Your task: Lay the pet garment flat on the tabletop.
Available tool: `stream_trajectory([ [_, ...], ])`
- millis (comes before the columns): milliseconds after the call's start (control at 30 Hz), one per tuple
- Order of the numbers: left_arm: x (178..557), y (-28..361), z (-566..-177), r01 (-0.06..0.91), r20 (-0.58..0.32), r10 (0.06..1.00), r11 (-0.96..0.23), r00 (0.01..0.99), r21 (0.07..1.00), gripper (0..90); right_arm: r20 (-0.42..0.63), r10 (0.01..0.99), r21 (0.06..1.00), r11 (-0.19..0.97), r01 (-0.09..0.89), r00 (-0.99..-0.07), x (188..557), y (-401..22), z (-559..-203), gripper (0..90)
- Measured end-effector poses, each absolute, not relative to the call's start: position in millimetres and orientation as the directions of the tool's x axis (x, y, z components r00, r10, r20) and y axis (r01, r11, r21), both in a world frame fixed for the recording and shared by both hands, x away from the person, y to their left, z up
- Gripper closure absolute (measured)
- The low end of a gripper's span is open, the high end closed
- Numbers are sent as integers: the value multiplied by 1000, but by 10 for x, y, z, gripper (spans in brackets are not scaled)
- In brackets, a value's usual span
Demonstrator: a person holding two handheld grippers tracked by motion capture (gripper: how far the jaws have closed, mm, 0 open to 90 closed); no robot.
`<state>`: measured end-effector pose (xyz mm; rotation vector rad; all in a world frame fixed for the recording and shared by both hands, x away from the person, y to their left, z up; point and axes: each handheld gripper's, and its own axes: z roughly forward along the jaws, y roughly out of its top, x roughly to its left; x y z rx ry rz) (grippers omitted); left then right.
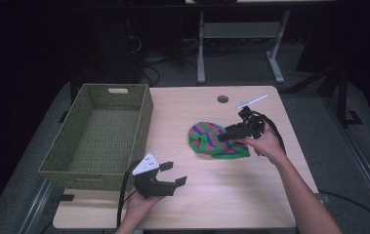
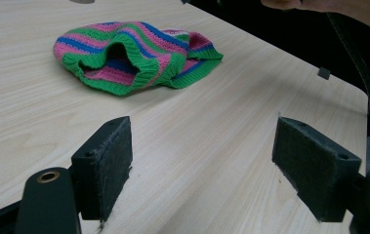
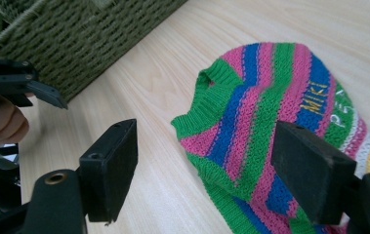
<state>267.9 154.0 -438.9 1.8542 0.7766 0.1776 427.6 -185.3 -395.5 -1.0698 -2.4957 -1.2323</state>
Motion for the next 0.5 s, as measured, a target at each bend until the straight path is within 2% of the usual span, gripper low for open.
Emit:
stream_trajectory([
  [500, 2695, 1543, -4399, 436, -238, 578, -231, 781, 870, 224, 400, 581, 588, 430, 685, -709, 4415, -1820, -4159, 294],
])
